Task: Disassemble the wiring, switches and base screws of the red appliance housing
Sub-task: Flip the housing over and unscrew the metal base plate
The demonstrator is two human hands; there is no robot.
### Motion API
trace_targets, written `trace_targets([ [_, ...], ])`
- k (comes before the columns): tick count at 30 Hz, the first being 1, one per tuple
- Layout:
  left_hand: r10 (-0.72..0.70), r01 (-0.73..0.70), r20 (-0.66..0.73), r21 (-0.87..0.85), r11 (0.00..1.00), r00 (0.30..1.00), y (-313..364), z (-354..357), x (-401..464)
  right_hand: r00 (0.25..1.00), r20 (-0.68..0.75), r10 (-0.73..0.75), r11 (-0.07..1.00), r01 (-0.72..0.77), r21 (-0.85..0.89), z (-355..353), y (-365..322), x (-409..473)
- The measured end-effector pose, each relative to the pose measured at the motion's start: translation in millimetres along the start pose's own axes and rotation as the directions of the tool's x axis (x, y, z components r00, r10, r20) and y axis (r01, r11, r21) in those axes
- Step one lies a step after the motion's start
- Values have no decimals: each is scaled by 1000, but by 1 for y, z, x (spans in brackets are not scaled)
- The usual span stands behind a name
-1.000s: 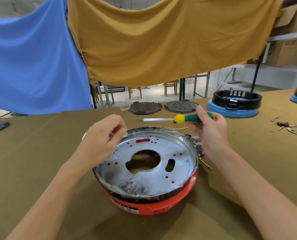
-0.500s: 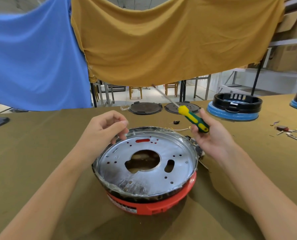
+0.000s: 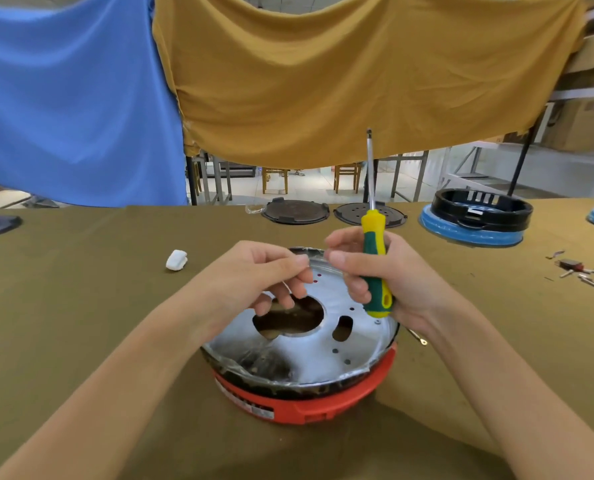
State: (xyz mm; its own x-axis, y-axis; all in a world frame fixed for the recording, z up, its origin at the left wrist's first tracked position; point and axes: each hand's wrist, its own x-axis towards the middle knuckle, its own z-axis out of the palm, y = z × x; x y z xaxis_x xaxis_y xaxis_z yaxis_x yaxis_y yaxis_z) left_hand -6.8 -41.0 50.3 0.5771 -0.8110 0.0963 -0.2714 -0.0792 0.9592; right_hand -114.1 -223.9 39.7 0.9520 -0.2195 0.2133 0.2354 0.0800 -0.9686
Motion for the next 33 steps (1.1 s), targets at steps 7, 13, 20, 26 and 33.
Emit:
trace_targets([
  [7, 26, -26, 7, 26, 999, 1000, -2, 13, 0, 998, 27, -61, 945, 66, -322, 4, 1, -4],
  [13, 55, -49, -33, 145, 988, 998, -6, 5, 1, 985, -158, -66, 991, 45, -130, -12, -7, -2],
  [20, 79, -109, 76, 743, 661, 994, -20, -12, 7, 944, -327, 47, 999, -43, 21, -56, -6, -2],
  [26, -14, -154, 221, 724, 673, 975, -23, -16, 5, 866, -496, 59, 880, -280, -384, -84, 12, -20],
  [33, -78, -183, 271, 809, 559, 959, -25, -11, 6, 865, -479, 149, 417, -494, -763, -100, 20, -42],
])
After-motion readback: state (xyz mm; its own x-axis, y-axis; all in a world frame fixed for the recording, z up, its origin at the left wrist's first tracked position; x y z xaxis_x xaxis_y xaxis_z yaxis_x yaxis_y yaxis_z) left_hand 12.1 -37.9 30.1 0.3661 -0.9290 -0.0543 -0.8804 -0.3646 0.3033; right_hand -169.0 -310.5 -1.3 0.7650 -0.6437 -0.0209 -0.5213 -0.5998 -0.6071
